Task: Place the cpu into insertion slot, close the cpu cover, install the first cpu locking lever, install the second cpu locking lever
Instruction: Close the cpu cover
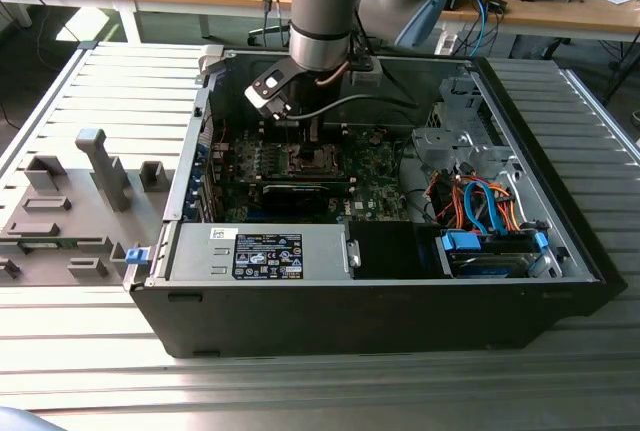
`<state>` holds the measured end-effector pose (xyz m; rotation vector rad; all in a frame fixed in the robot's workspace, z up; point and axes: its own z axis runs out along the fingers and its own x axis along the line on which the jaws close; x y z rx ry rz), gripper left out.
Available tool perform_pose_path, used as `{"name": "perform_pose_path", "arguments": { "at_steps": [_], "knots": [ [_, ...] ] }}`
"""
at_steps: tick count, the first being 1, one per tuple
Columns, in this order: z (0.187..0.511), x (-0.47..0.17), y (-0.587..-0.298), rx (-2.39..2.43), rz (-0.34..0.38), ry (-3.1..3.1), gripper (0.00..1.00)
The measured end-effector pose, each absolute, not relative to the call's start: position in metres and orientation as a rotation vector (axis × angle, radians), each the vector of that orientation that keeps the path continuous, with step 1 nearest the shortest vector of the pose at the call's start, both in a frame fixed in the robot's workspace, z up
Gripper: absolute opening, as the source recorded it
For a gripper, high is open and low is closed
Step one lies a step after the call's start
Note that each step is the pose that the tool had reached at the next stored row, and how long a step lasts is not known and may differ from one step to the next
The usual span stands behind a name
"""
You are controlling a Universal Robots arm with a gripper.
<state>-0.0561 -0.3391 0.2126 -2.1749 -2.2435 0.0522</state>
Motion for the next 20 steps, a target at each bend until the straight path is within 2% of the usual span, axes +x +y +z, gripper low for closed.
{"name": "perform_pose_path", "arguments": {
  "at_steps": [20],
  "knots": [
    [0.236, -0.05, -0.339, -2.174, 0.054, -2.243, 0.11]
  ]
}}
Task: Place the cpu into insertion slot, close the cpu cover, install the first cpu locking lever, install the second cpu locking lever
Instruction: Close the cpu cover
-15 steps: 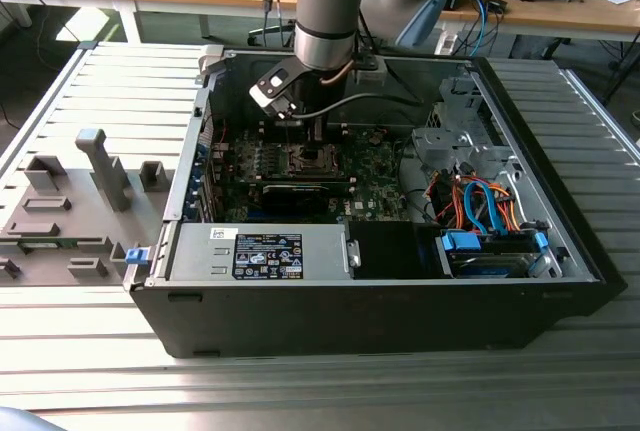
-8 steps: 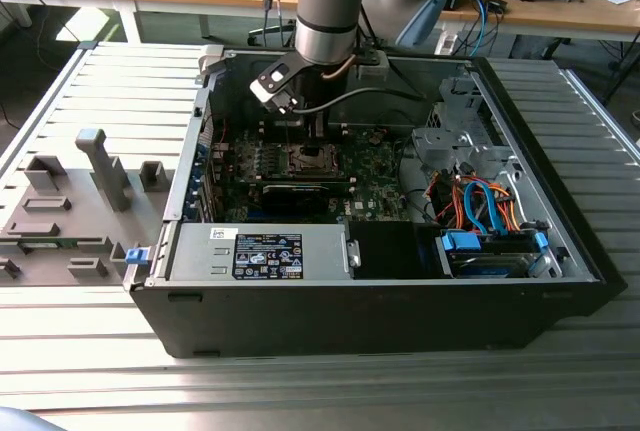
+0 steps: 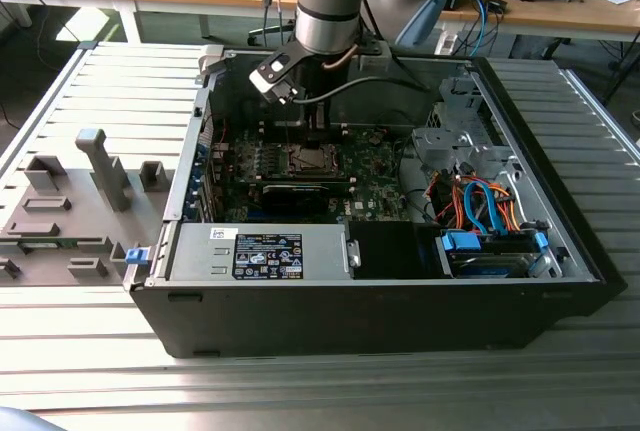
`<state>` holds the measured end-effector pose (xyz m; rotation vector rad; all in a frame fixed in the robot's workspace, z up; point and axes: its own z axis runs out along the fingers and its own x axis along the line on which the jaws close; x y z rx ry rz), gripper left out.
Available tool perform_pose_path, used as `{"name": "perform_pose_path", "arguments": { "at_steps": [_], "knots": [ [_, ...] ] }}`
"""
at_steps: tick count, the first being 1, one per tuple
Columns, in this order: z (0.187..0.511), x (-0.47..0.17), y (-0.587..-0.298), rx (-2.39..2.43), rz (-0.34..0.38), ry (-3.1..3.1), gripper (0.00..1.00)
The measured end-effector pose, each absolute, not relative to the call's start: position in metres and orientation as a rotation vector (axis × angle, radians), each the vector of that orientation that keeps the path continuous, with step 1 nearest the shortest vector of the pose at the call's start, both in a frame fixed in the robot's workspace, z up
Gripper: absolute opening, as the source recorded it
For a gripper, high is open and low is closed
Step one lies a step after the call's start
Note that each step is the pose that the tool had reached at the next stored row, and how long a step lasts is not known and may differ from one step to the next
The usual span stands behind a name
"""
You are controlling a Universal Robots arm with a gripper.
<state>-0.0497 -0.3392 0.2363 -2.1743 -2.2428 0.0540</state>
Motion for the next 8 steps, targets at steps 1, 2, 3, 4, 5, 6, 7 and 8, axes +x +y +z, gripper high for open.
{"name": "perform_pose_path", "arguments": {
  "at_steps": [1, 2, 3, 4, 5, 6, 7, 8],
  "knots": [
    [0.2375, -0.0497, -0.3392, -2.174, 0.054, -2.243, 0.11],
    [0.2381, -0.0496, -0.3392, -2.174, 0.054, -2.243, 0.11],
    [0.2389, -0.0496, -0.3392, -2.174, 0.054, -2.243, 0.11],
    [0.2403, -0.0496, -0.3392, -2.174, 0.054, -2.243, 0.11],
    [0.2416, -0.0496, -0.3392, -2.174, 0.054, -2.243, 0.11],
    [0.2428, -0.0495, -0.3392, -2.174, 0.054, -2.243, 0.11],
    [0.244, -0.0495, -0.3392, -2.174, 0.054, -2.243, 0.11],
    [0.245, -0.0494, -0.3392, -2.174, 0.054, -2.243, 0.11]
  ]
}}
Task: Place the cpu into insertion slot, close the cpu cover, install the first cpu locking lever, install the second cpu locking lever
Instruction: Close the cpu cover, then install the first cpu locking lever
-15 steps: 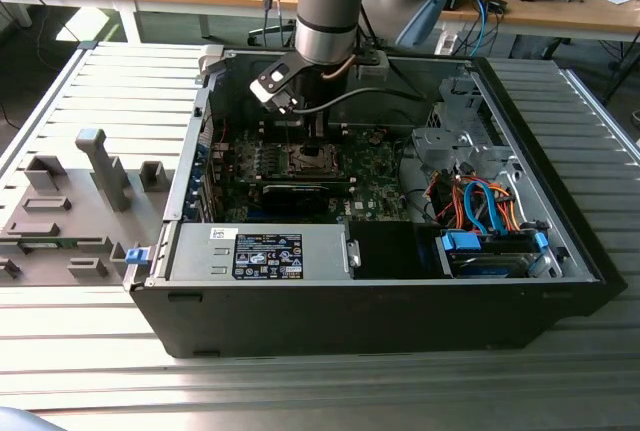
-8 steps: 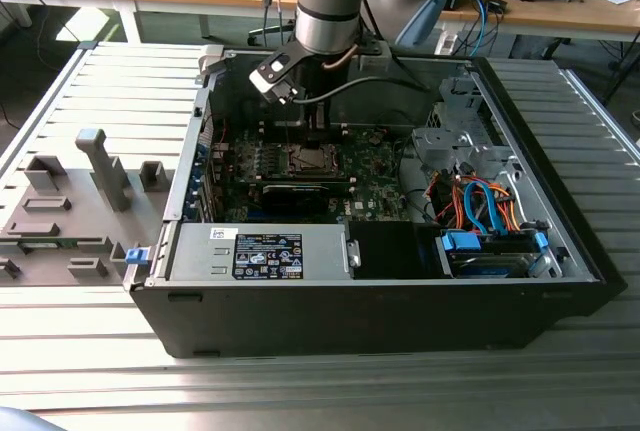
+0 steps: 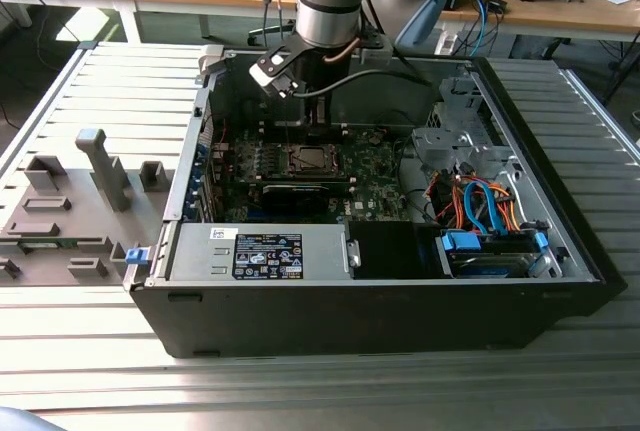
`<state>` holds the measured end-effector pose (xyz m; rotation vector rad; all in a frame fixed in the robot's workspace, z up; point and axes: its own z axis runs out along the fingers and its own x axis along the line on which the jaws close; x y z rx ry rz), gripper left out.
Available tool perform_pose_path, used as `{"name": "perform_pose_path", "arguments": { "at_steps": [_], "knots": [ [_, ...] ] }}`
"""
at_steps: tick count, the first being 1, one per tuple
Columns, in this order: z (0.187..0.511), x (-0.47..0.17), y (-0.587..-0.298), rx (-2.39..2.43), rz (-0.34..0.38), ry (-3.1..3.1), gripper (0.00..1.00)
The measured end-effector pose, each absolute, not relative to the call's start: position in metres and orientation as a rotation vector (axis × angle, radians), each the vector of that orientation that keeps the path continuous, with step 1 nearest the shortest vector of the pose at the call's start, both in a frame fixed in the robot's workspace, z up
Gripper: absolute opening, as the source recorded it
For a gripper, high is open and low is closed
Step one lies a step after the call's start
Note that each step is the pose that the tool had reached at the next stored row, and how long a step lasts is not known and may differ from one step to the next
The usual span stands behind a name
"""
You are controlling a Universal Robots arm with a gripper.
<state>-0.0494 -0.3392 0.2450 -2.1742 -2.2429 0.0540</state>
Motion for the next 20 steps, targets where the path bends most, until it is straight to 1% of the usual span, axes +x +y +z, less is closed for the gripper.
{"name": "perform_pose_path", "arguments": {
  "at_steps": [10, 20],
  "knots": [
    [0.257, -0.049, -0.339, -2.174, 0.054, -2.243, 0.11],
    [0.258, -0.049, -0.339, -2.174, 0.054, -2.243, 0.11]
  ]
}}
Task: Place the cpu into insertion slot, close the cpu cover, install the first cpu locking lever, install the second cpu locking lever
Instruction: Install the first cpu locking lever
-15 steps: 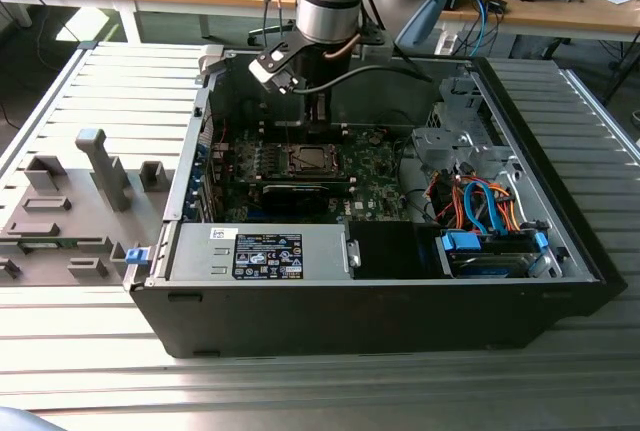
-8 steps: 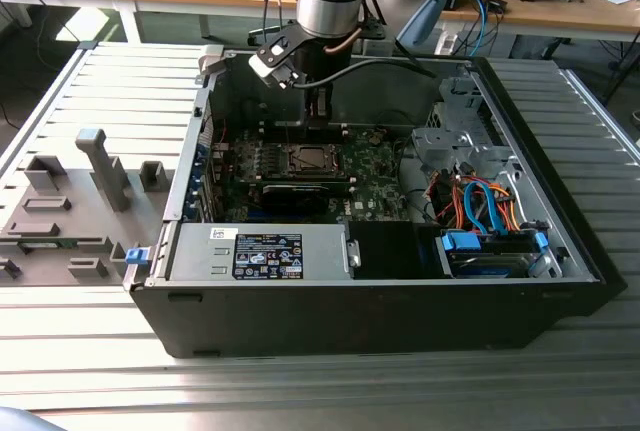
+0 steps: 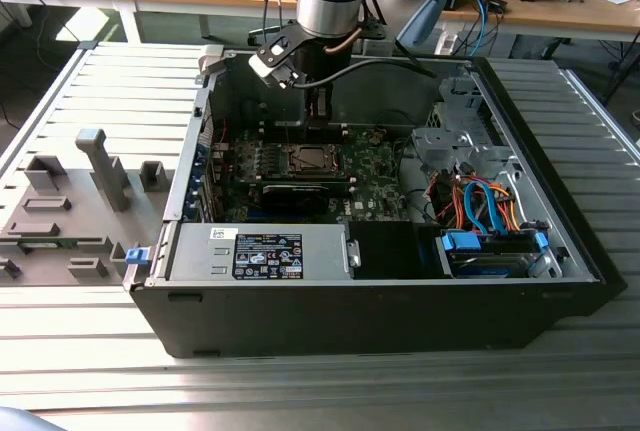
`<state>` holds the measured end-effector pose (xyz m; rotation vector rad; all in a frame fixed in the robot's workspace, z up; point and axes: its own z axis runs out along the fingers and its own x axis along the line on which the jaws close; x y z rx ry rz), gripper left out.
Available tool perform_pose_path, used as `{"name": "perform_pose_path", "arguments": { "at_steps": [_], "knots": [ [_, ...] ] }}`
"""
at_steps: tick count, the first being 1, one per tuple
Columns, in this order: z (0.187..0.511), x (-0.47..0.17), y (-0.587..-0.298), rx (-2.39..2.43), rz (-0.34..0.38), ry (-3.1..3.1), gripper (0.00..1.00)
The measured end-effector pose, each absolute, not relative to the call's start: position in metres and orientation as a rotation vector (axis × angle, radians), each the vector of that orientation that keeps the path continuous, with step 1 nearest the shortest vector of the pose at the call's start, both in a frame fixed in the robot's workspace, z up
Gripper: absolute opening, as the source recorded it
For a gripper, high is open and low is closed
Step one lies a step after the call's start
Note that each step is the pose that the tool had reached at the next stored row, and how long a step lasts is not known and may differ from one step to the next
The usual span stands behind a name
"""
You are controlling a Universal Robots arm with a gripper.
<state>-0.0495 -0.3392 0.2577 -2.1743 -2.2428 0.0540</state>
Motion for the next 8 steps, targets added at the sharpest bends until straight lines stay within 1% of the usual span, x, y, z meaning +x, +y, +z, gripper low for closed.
{"name": "perform_pose_path", "arguments": {
  "at_steps": [8],
  "knots": [
    [0.2578, -0.0494, -0.3392, -2.149, 0.055, -2.267, 0.11]
  ]
}}
